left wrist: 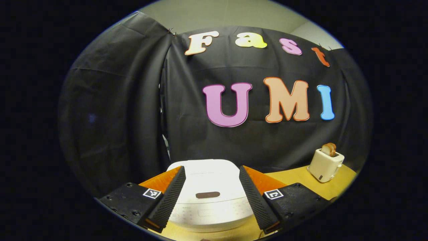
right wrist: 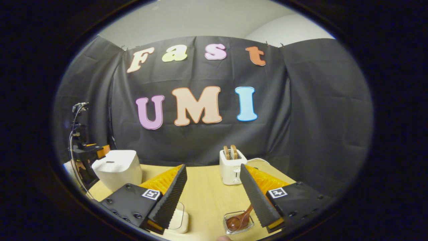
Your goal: Close the left gripper, press the button to open the rice cooker; take a wooden spoon from the chopstick holder with the right hand, scoop a spoonful of rice and pour it into the rice cooker, then put the wooden spoon back into the chopstick holder.
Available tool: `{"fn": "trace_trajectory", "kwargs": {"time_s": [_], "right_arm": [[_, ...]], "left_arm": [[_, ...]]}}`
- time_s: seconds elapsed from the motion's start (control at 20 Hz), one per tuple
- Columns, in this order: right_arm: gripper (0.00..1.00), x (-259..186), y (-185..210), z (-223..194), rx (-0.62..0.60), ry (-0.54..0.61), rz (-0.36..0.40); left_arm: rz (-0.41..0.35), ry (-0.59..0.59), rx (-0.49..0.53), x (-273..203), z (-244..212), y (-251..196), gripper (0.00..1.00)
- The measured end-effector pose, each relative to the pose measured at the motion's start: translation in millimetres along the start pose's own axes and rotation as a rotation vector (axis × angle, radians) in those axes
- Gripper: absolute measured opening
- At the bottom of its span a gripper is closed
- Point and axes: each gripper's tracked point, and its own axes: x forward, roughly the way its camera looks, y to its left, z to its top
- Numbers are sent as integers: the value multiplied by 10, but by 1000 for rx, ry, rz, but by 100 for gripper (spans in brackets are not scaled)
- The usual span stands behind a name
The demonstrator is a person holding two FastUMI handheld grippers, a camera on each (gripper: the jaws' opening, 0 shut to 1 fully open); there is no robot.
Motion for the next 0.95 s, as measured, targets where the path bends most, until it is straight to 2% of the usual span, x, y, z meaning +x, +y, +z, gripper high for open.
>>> {"fn": "trace_trajectory", "kwargs": {"time_s": [0.15, 0.25, 0.55, 0.75, 0.95], "right_arm": [[99, 25, -143, 157, 24, -46, 38], [99, 25, -191, 182, 27, -43, 84], [99, -104, -316, 288, 50, -90, 143], [100, -179, -283, 239, 90, -82, 160], [100, -224, -198, 197, 74, -78, 182]], "left_arm": [[-33, -76, 30, -432, 235, -323, 95], [-52, -80, 35, -764, 295, -551, 94], [-53, -93, 23, -1609, 410, -905, 96], [-51, -105, 29, -1913, 444, -990, 95], [-35, -120, 27, -1996, 504, -949, 96]]}}
